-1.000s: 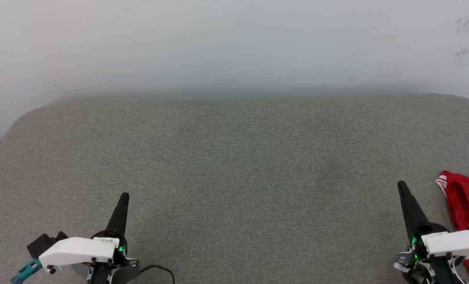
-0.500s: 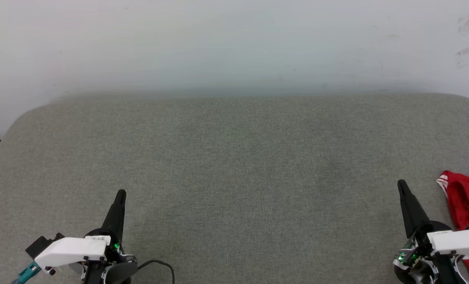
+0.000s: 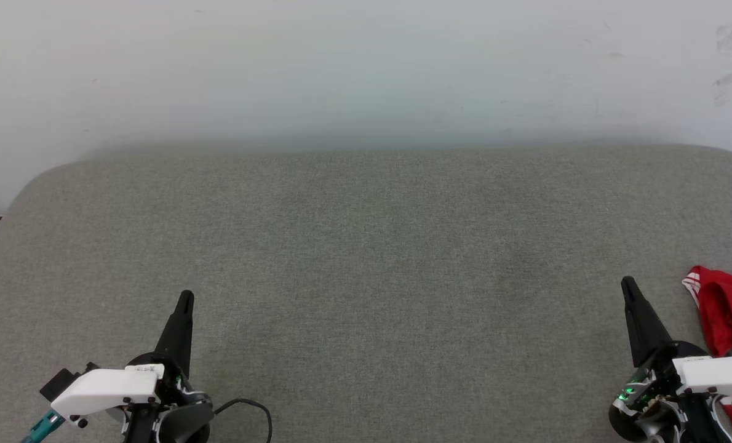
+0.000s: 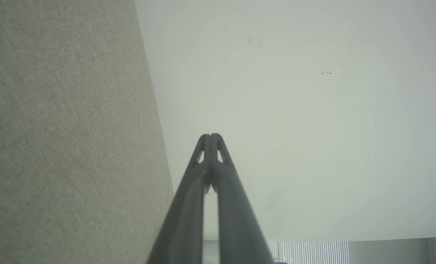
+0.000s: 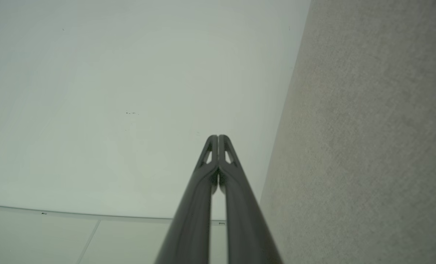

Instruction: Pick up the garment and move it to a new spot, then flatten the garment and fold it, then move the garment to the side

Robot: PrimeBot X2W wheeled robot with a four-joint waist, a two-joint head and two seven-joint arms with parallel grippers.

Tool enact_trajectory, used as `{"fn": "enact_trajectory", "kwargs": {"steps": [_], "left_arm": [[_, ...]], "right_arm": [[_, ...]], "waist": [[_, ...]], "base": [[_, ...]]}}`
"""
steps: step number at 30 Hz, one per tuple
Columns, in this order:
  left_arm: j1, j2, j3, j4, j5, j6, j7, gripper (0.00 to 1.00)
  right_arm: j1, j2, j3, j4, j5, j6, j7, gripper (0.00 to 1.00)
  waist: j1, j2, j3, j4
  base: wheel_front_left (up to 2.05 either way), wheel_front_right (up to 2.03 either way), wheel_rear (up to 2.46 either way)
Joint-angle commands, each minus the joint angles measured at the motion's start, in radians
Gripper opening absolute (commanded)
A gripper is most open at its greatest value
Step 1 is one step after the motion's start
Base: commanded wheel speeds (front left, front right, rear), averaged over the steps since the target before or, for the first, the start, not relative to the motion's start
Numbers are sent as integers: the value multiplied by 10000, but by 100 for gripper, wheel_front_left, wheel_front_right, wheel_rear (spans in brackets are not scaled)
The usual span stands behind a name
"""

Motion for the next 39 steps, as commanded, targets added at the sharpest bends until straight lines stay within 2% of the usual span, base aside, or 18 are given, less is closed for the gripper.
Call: {"fn": "enact_trajectory", "kwargs": {"steps": [1, 39], "left_arm": [[-95, -26, 39, 7, -7, -44, 28, 0], [-88, -24, 35, 2, -10, -43, 24, 0]], "right_arm": [[-115, 27, -7, 8, 35, -3, 11, 0], [-115, 27, -5, 8, 38, -3, 8, 0]], "waist": [[0, 0, 0, 0], [0, 0, 0, 0]], "base": [[0, 0, 0], [0, 0, 0]]}}
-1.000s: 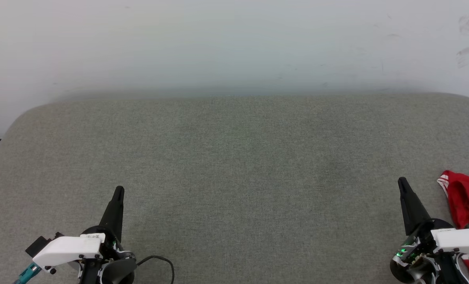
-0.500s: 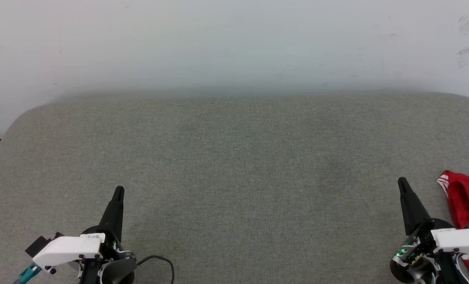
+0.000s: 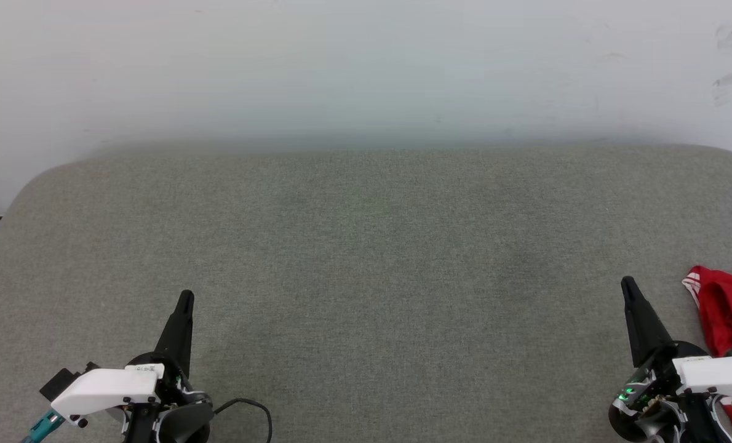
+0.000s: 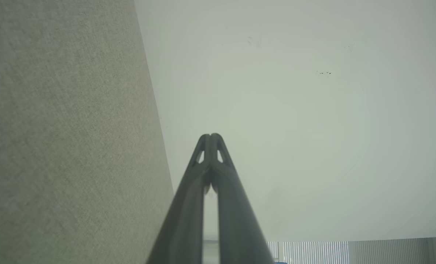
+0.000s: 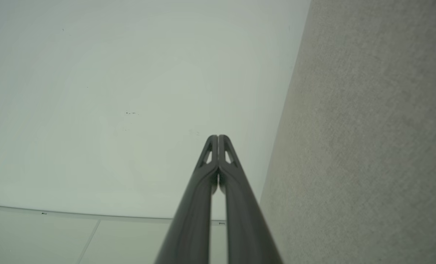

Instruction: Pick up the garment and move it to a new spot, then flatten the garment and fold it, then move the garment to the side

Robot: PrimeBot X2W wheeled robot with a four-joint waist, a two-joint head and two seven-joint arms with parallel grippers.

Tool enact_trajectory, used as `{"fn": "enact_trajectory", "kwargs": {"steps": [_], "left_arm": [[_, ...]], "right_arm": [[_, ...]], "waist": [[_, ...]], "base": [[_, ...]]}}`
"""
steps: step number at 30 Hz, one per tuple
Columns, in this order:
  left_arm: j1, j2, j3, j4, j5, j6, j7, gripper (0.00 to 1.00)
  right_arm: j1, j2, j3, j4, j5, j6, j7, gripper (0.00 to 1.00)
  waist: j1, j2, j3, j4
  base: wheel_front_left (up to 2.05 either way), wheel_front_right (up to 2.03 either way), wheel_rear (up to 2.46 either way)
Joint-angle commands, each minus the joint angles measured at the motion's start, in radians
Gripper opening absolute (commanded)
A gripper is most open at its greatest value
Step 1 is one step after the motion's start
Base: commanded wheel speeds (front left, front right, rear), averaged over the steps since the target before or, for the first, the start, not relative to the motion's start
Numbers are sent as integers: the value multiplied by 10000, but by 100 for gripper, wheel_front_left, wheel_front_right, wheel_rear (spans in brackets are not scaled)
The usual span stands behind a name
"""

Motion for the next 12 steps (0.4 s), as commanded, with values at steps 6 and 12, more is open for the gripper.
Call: {"fn": "enact_trajectory", "kwargs": {"steps": [6, 12], "left_arm": [[-76, -23, 35, -1, -11, -41, 24, 0], [-76, -23, 34, -1, -11, -41, 23, 0]], "right_arm": [[-113, 27, -4, 8, 37, -3, 8, 0], [-113, 27, -4, 8, 36, -3, 7, 0]], "waist": [[0, 0, 0, 0], [0, 0, 0, 0]], "base": [[0, 0, 0], [0, 0, 0]]}}
